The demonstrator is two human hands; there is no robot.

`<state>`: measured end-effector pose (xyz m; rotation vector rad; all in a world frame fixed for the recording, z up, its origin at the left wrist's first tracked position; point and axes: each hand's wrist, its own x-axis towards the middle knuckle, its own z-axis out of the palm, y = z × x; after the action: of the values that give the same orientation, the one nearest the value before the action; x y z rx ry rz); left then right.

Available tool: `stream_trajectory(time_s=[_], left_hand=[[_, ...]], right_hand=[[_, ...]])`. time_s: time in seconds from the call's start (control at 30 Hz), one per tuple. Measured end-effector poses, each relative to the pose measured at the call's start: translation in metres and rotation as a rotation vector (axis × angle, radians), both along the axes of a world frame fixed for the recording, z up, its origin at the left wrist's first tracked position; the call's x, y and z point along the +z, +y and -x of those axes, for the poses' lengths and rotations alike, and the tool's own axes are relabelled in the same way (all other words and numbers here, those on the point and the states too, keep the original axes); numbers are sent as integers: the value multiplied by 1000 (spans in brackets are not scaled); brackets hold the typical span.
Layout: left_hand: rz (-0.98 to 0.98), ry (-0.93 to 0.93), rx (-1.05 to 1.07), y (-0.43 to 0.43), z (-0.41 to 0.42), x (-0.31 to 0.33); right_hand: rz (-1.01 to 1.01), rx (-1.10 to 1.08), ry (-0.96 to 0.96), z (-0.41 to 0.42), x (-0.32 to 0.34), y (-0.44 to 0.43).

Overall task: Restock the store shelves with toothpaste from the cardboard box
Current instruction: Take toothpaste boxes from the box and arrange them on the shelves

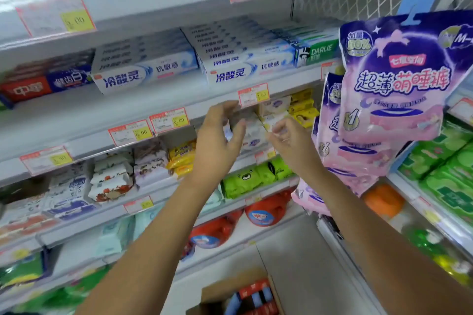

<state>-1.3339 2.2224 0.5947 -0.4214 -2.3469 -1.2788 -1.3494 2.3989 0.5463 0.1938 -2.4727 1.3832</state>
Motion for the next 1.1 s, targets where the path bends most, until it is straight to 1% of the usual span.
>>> stream_trajectory(time_s=[0.03, 0.1, 0.17, 0.27, 0.4, 0.47, 0.6, 0.7, 0.77, 0.87, 0.93, 1.0, 1.03, 1.1], left_hand=[[3, -60, -38, -1, -16, -26], [35, -215, -50, -8, -40, -86], [94, -403, -6, -18, -61, -149], [150, -663, 78, -26, -92, -225], [214, -985, 157, -38, -120, -314], [274, -1088, 159, -48, -133, -359], [347, -1210, 170, -73, -156, -453], [360, -1233, 227, -97, -164, -517], [401, -1242, 242, -112, -170, -554], [542, -1240, 236, -130, -177, -600], [667, -1163, 227, -142, -182, -621], [788, -1094, 242, -158, -187, -638], [828, -1080, 247, -167, -190, -648], [841, -1092, 214, -181, -197, -667]], right_hand=[[-17, -4, -58, -8, -21, -1], [-94, 13, -176, -26, -68, -3], [-203, 37, -320, -44, -118, -4], [-273, 72, -592, -75, -194, 1], [-362, 113, -860, -113, -283, -2], [-412, 118, -947, -130, -323, -10], [-440, 175, -1030, -157, -409, -32], [-500, 199, -1008, -163, -474, -48], [-482, 176, -1025, -162, -516, -58], [-463, 110, -1040, -160, -573, -72], [-491, 40, -1067, -162, -604, -80], [-467, -52, -1072, -165, -629, -87], [-444, -106, -1063, -168, -641, -90], [-389, -198, -1093, -174, -664, -97]])
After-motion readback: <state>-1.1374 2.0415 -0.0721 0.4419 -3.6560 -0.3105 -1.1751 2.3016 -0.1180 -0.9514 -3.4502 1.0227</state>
